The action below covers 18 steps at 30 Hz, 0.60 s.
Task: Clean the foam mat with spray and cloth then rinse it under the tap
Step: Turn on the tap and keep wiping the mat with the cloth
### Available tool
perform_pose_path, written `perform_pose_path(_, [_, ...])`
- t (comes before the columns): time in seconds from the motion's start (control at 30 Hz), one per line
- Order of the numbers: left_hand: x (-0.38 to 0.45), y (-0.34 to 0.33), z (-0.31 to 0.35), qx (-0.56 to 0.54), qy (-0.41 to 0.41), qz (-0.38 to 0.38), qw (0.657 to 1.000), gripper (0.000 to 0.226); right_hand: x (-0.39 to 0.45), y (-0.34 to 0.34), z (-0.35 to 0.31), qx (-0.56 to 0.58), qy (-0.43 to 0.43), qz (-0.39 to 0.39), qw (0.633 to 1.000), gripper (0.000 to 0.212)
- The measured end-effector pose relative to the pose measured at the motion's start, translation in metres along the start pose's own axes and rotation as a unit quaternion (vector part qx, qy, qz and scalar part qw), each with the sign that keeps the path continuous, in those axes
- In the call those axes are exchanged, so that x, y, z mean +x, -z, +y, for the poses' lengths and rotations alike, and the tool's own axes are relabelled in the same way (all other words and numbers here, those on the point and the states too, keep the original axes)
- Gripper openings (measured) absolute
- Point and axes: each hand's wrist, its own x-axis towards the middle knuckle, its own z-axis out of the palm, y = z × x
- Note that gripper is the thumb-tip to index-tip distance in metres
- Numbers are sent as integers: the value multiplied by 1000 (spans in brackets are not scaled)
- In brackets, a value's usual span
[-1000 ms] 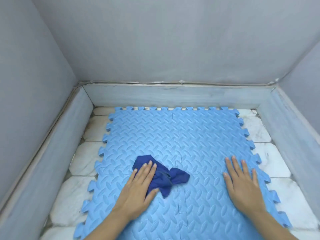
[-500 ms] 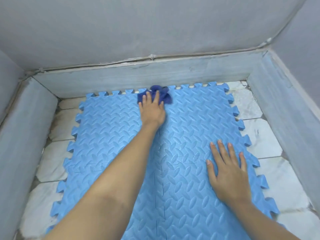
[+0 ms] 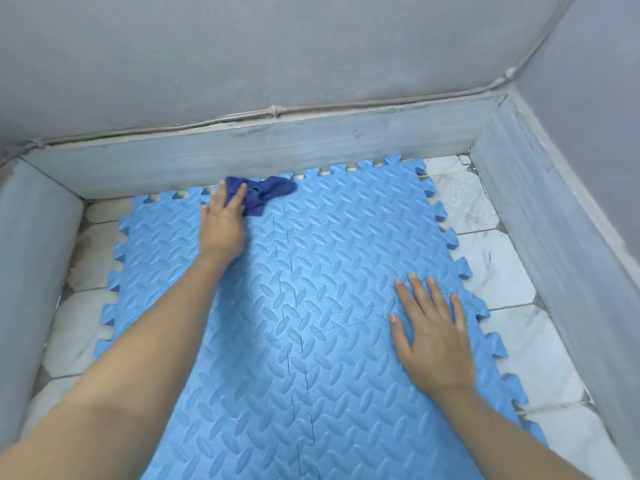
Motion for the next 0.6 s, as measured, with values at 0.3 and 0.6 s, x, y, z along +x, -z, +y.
perform_pose_path(0.3, [-11,-17,40,10,30,60,998,41,-2,-1,0,4,-12,11,1000,54])
perform_pose_path(0.6, [-133,-31,79,-58,-270,-43,960,73,-3,2,0,17,-18,6,1000,57])
